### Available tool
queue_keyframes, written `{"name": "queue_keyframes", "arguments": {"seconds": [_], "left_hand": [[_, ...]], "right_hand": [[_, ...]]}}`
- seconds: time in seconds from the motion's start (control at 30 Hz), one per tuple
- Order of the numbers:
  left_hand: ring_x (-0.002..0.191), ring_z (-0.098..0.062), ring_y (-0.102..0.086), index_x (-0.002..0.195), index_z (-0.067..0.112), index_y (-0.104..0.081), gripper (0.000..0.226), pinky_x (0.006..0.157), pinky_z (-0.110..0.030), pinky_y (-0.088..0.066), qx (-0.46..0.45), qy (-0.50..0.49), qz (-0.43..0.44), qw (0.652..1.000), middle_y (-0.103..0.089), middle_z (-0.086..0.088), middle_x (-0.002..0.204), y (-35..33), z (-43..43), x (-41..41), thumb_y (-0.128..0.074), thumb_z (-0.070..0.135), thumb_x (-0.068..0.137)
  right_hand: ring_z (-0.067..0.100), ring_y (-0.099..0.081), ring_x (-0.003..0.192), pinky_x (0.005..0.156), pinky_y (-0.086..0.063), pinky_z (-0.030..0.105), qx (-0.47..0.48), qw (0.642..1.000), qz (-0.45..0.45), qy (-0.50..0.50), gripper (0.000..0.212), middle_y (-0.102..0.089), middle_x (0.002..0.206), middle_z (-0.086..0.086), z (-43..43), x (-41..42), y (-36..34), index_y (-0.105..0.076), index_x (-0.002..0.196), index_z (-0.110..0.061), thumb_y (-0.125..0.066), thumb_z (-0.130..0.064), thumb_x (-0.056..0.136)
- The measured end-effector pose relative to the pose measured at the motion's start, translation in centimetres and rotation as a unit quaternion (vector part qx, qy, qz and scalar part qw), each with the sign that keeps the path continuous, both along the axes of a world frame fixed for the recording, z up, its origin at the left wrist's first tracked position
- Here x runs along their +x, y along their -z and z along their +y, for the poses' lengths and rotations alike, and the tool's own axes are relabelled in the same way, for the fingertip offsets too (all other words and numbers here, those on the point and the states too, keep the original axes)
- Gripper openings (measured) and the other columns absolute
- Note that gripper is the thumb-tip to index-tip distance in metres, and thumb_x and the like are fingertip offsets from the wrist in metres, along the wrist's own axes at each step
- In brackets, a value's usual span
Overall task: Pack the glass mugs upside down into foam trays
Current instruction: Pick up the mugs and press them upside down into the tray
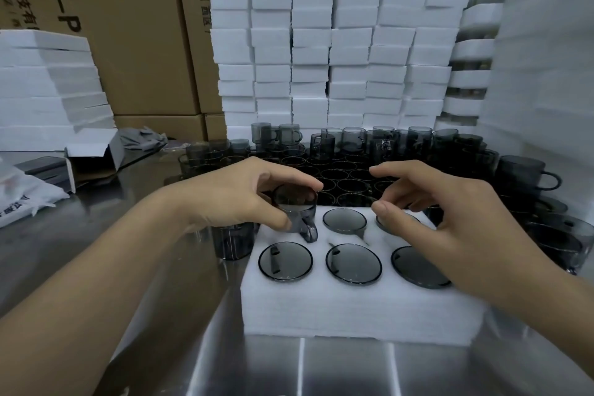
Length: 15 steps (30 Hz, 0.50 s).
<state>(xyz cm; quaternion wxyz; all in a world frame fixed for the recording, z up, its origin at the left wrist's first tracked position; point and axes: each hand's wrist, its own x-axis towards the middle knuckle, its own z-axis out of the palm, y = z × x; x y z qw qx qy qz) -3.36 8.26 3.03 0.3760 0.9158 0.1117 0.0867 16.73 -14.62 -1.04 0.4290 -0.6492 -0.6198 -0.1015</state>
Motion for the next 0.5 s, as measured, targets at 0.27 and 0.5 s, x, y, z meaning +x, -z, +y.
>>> {"name": "queue_keyframes", "arguments": {"seconds": [0.27,0.5], "left_hand": [[0.133,0.023,-0.044,0.134,0.063,-0.065,0.055,0.107,-0.015,-0.035,0.046,-0.017,0.029,0.998,-0.056,0.039,0.143,-0.62,0.2,-0.31,-0.081,0.057,0.082],[0.115,0.0,-0.071,0.128,0.041,-0.077,0.053,0.102,-0.025,-0.051,0.034,-0.042,-0.024,0.998,-0.079,0.017,0.119,-0.15,0.73,-0.15,-0.089,0.049,0.076]], "right_hand": [[-0.001,-0.07,0.101,0.09,-0.046,0.008,0.0,1.0,-0.015,0.006,0.032,-0.074,0.1,-0.024,0.01,0.22,0.06,-0.066,0.127,-0.044,-0.068,-0.042,0.096],[-0.001,-0.07,0.1,0.088,-0.045,0.007,-0.004,1.0,-0.014,0.01,0.028,-0.074,0.098,-0.024,-0.12,0.22,0.04,-0.067,0.124,-0.045,-0.068,-0.041,0.096]]}}
